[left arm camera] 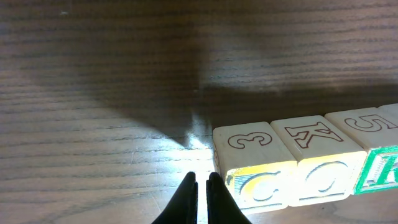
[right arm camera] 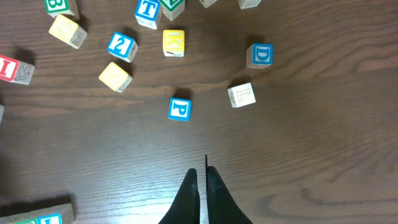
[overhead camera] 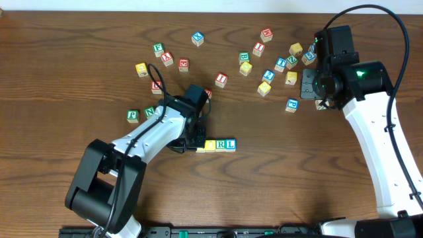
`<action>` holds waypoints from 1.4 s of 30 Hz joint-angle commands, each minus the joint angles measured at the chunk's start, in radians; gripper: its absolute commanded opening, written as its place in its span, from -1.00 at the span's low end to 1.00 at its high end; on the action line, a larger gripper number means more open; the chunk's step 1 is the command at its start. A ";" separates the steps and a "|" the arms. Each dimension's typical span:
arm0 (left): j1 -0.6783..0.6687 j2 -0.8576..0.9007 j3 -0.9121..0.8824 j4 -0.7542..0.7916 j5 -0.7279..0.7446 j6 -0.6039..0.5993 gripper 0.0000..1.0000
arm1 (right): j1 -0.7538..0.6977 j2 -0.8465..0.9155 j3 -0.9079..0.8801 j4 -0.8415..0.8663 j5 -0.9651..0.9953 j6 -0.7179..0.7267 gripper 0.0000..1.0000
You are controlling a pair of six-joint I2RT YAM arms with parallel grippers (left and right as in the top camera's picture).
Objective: Spell out CORL
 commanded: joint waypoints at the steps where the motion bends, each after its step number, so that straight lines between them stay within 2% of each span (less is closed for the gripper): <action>1: -0.003 -0.018 -0.004 0.001 0.014 -0.005 -0.85 | -0.005 -0.005 0.011 -0.003 0.014 -0.010 -0.98; 6: -0.003 -0.018 -0.004 0.011 -0.005 -0.005 -0.86 | -0.005 -0.005 0.011 -0.003 0.013 -0.010 -0.98; 13: 0.005 -0.018 -0.004 -0.008 -0.165 -0.007 -0.85 | -0.005 -0.005 0.011 -0.004 0.014 -0.010 -0.98; 24: 0.108 -0.019 -0.004 -0.018 -0.180 -0.005 -0.85 | -0.005 -0.005 0.011 -0.008 0.010 -0.010 -0.98; 33: 0.112 -0.019 -0.004 0.005 -0.261 0.018 -0.86 | -0.004 -0.003 0.011 0.001 -0.084 -0.009 -0.98; 42: 0.113 -0.026 0.011 0.046 -0.261 0.043 -0.86 | 0.005 0.003 -0.003 0.031 -0.120 -0.001 -0.98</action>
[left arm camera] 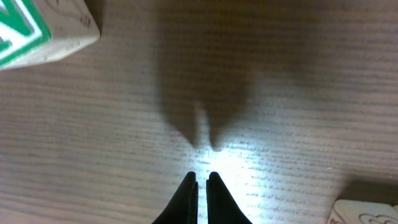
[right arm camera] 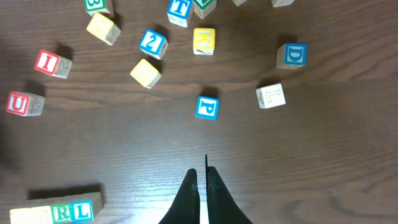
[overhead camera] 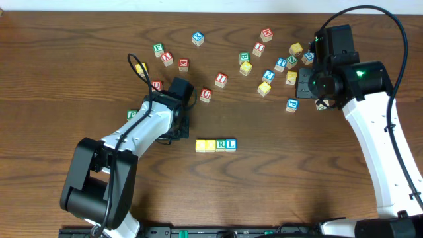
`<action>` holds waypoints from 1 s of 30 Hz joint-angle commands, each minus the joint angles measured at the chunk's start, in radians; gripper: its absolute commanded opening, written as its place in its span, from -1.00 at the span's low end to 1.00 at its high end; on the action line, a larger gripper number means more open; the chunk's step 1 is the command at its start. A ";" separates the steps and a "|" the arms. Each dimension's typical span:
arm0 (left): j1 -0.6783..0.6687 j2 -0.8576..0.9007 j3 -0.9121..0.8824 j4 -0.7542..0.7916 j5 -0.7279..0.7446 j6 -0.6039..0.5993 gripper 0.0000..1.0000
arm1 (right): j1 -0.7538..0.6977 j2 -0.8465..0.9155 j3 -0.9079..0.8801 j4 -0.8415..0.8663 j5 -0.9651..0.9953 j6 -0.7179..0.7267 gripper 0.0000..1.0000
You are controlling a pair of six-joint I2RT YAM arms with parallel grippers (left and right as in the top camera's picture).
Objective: Spell out CORL
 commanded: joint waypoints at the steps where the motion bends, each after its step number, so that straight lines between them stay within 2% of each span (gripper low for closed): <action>1: 0.005 -0.032 0.020 0.004 -0.020 0.013 -0.85 | 0.003 0.003 -0.002 0.013 -0.013 -0.001 -0.98; 7: 0.005 -0.149 0.068 0.011 -0.020 0.036 -0.85 | 0.016 0.003 -0.002 0.051 -0.071 -0.002 -0.98; 15: 0.005 -0.499 0.079 -0.005 -0.019 0.050 -0.86 | 0.040 0.003 -0.002 0.060 -0.084 -0.002 -0.98; 16: 0.005 -0.539 0.079 -0.010 -0.019 0.050 -0.85 | 0.041 0.003 -0.002 0.061 -0.084 -0.002 -0.98; 17: 0.005 -0.568 0.079 -0.013 -0.019 0.050 -0.71 | 0.043 0.003 -0.002 0.061 -0.084 -0.002 -0.98; 18: 0.005 -0.601 0.079 -0.013 -0.019 0.050 -0.30 | 0.043 0.003 -0.002 0.061 -0.084 -0.002 -0.69; 19: 0.005 -0.626 0.079 -0.013 -0.019 0.050 0.21 | 0.043 0.003 -0.002 0.063 -0.084 -0.002 -0.33; 20: 0.005 -0.645 0.079 -0.012 -0.019 0.050 0.74 | 0.042 0.003 -0.002 0.065 -0.083 -0.002 0.18; 21: 0.005 -0.656 0.079 -0.012 -0.019 0.050 0.84 | 0.042 0.003 -0.002 0.065 -0.083 -0.002 0.62; 22: 0.005 -0.666 0.079 -0.012 -0.020 0.050 0.85 | 0.040 0.003 -0.002 0.066 -0.082 -0.002 0.99; 30: 0.005 -0.674 0.078 -0.013 -0.019 0.050 0.86 | 0.040 0.003 -0.002 0.068 -0.073 -0.002 0.99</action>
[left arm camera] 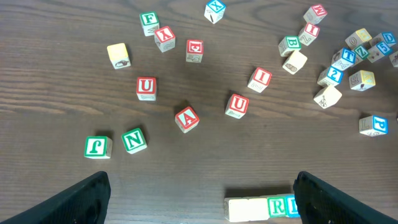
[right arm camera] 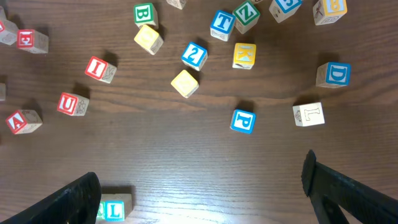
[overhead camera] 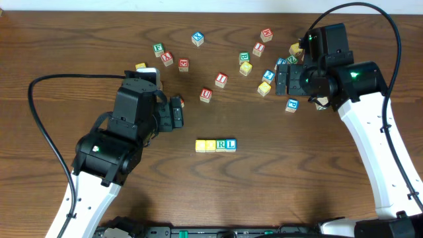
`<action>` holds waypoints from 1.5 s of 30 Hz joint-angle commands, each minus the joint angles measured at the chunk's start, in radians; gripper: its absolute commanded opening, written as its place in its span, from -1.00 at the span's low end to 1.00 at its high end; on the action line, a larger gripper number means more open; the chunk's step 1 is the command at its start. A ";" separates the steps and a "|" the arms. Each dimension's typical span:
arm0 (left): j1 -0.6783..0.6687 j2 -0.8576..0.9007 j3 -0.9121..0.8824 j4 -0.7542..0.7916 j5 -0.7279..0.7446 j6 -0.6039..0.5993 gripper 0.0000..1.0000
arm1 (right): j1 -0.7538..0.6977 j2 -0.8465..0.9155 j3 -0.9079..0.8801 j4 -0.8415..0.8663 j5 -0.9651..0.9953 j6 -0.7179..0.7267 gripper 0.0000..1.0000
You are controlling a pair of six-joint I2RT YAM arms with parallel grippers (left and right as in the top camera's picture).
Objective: Spell out CORL
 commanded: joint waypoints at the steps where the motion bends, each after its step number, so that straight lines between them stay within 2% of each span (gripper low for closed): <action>1: 0.005 0.004 0.021 -0.001 -0.013 0.014 0.86 | 0.003 0.002 -0.002 0.002 0.008 0.000 0.99; 21: 0.005 0.012 0.021 -0.005 -0.013 0.014 0.86 | 0.003 0.002 -0.002 0.002 0.008 0.000 0.99; 26: 0.000 -0.031 -0.007 -0.115 -0.005 0.013 0.86 | 0.004 0.002 -0.002 0.002 0.008 0.000 0.98; 32: -0.041 -0.323 -0.187 -0.128 -0.006 0.013 0.86 | 0.004 0.002 -0.002 0.002 0.008 0.000 0.99; 33: -0.039 -0.497 -0.294 -0.089 -0.007 0.014 0.86 | 0.004 0.002 -0.002 0.002 0.008 0.000 0.99; 37: 0.006 -0.743 -0.443 0.027 -0.008 0.013 0.86 | 0.004 0.002 -0.002 0.002 0.008 0.000 0.99; 45: 0.162 -1.064 -0.704 0.377 0.052 0.006 0.87 | 0.004 0.002 -0.002 0.002 0.008 0.000 0.99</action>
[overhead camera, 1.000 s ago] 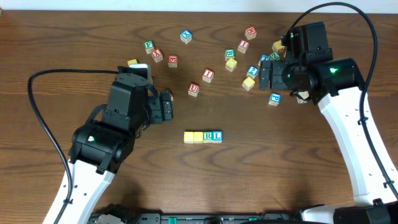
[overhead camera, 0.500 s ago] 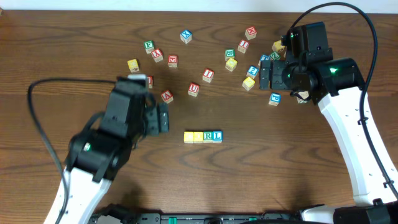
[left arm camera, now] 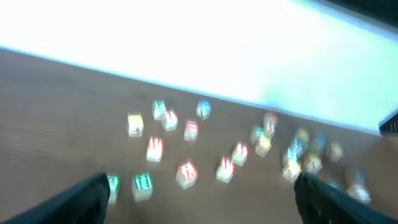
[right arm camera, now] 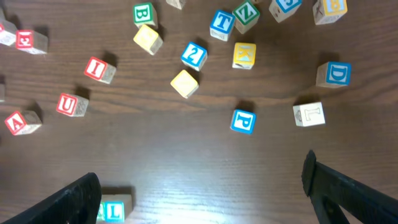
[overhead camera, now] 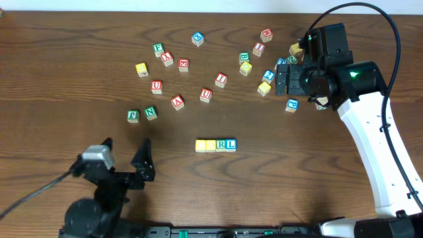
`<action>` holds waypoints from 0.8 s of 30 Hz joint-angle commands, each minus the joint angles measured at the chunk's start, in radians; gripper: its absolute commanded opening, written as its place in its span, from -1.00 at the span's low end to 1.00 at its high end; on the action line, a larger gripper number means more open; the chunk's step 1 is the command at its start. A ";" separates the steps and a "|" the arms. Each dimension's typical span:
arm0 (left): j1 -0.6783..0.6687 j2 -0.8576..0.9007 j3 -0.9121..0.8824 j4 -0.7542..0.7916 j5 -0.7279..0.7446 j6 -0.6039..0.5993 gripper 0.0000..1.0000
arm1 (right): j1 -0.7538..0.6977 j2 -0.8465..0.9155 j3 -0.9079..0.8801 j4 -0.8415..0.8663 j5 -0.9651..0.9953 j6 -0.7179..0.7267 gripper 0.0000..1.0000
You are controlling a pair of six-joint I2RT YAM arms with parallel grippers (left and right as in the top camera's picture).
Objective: Spell out CORL
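A row of blocks [overhead camera: 215, 145] lies mid-table: two yellow ones, then a green R and a blue L. Their top letters are too small to read in the overhead view. The row's blue L end [right arm camera: 112, 211] shows at the bottom left of the right wrist view. My left gripper [overhead camera: 125, 155] is open and empty at the table's front left, well clear of the row. Its own view is blurred, with the left gripper [left arm camera: 199, 202] wide apart. My right gripper [right arm camera: 202, 190] hangs open and empty, high over the right side.
Loose letter blocks are scattered across the far half: red U [overhead camera: 206, 95], red A [overhead camera: 177, 102], green N [overhead camera: 151, 112], and a cluster at the far right. In the right wrist view lie a blue P [right arm camera: 242, 121], white L [right arm camera: 309, 114] and blue D [right arm camera: 336, 73].
My left arm has drawn back from above the table's left middle to the front left edge, and its view now looks across the table. The right arm and the blocks have not moved.
My left gripper stood shut at the left end of the four-block row, beside the yellow C block, with the right gripper shut. Then it was shut further left, away from the row. Later both grippers were open and raised. Now the left arm is withdrawn.
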 commanded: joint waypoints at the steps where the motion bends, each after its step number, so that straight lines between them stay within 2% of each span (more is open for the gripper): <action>1: 0.065 -0.108 -0.121 0.131 0.043 0.006 0.86 | 0.004 -0.001 0.000 0.000 0.008 0.000 0.99; 6: 0.129 -0.119 -0.287 0.439 0.058 0.007 0.86 | 0.004 -0.001 0.000 0.000 0.008 0.000 0.98; 9: 0.163 -0.119 -0.362 0.563 0.058 0.008 0.86 | 0.004 -0.001 0.000 0.000 0.008 0.000 0.99; 14: 0.248 -0.119 -0.457 0.670 0.085 0.007 0.86 | 0.004 -0.001 0.000 0.000 0.008 0.000 0.99; 17: 0.282 -0.119 -0.507 0.705 0.118 0.006 0.86 | 0.004 -0.001 0.000 0.000 0.008 0.000 0.99; 24: 0.290 -0.119 -0.506 0.529 0.126 0.017 0.86 | 0.004 -0.001 0.000 0.000 0.008 0.000 0.99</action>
